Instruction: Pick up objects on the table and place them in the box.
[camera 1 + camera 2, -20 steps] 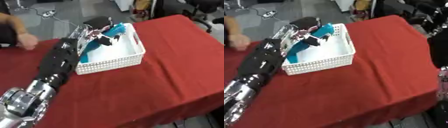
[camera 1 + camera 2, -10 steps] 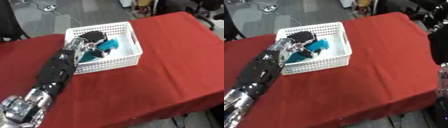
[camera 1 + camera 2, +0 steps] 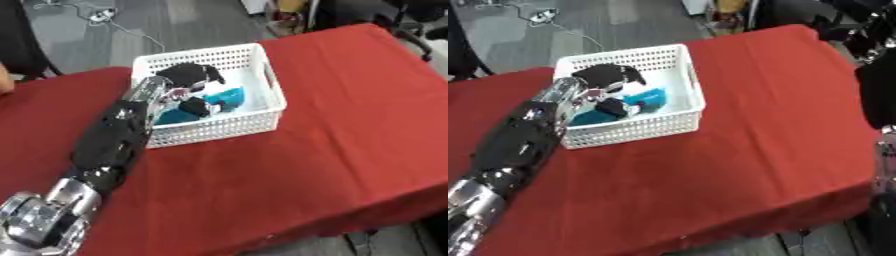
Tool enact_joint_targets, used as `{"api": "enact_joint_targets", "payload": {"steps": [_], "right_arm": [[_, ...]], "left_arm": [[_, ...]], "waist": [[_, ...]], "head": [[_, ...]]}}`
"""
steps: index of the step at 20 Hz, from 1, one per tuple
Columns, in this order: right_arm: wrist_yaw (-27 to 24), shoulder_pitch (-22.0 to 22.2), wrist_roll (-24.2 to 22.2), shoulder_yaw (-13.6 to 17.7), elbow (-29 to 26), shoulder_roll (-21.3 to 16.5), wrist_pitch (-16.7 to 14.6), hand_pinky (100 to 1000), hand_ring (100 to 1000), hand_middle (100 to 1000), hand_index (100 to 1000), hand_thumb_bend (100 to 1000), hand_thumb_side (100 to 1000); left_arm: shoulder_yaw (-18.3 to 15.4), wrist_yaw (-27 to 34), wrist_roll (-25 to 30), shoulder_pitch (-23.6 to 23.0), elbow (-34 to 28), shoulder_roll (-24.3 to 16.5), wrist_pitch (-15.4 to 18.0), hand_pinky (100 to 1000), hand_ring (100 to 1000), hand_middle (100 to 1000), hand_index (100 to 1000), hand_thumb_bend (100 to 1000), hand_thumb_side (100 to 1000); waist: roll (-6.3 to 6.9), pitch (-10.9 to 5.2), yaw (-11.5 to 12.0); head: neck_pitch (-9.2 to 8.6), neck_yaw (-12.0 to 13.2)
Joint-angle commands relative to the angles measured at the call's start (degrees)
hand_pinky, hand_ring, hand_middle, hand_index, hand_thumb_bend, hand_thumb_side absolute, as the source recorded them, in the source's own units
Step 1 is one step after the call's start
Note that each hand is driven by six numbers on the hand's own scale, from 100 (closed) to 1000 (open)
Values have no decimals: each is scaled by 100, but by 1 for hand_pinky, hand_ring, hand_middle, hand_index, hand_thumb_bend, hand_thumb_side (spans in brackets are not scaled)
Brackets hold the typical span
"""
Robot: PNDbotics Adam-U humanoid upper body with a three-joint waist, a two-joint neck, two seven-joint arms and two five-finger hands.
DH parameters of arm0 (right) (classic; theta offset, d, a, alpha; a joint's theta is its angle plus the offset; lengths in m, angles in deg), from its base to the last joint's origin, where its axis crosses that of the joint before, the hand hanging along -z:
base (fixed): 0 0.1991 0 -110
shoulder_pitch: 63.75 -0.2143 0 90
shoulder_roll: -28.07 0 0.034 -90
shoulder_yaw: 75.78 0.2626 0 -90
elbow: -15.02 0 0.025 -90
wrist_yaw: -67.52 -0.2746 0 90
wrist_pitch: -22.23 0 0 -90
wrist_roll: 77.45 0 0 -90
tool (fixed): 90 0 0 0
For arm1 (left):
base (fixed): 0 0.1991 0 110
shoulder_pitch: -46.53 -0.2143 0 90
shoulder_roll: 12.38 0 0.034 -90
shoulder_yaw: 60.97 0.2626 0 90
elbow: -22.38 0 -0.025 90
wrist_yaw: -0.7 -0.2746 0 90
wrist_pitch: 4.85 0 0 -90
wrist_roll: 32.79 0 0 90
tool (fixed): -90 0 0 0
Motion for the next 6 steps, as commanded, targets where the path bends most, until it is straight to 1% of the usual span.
{"api": "enact_joint_targets", "payload": {"steps": [1, 3, 5, 6], "right_arm": [[23, -77, -27, -1, -90, -76, 2, 699, 860, 903, 1000, 100, 1000], [29, -74, -31, -1, -85, -76, 3, 699, 859, 903, 1000, 100, 1000], [35, -71, -39, -1, -81, -76, 3, 698, 859, 902, 1000, 100, 1000], [38, -68, -41, 0, -79, -76, 3, 698, 859, 902, 1000, 100, 1000]], "left_arm": [[-67, -31, -72, 112, -113, -149, -13, 746, 804, 856, 902, 183, 861], [-72, -34, -106, 118, -117, -160, -22, 766, 810, 860, 906, 199, 919], [-75, -38, -133, 134, -129, -180, -26, 776, 810, 857, 908, 215, 921], [-77, -38, -138, 156, -141, -201, -27, 777, 810, 857, 909, 332, 848]], "waist": [[-38, -52, 17], [-38, -52, 22], [-37, -54, 26], [-37, -56, 28]], "head": [[-7, -11], [-7, -9], [-7, -9], [-7, -11]]}}
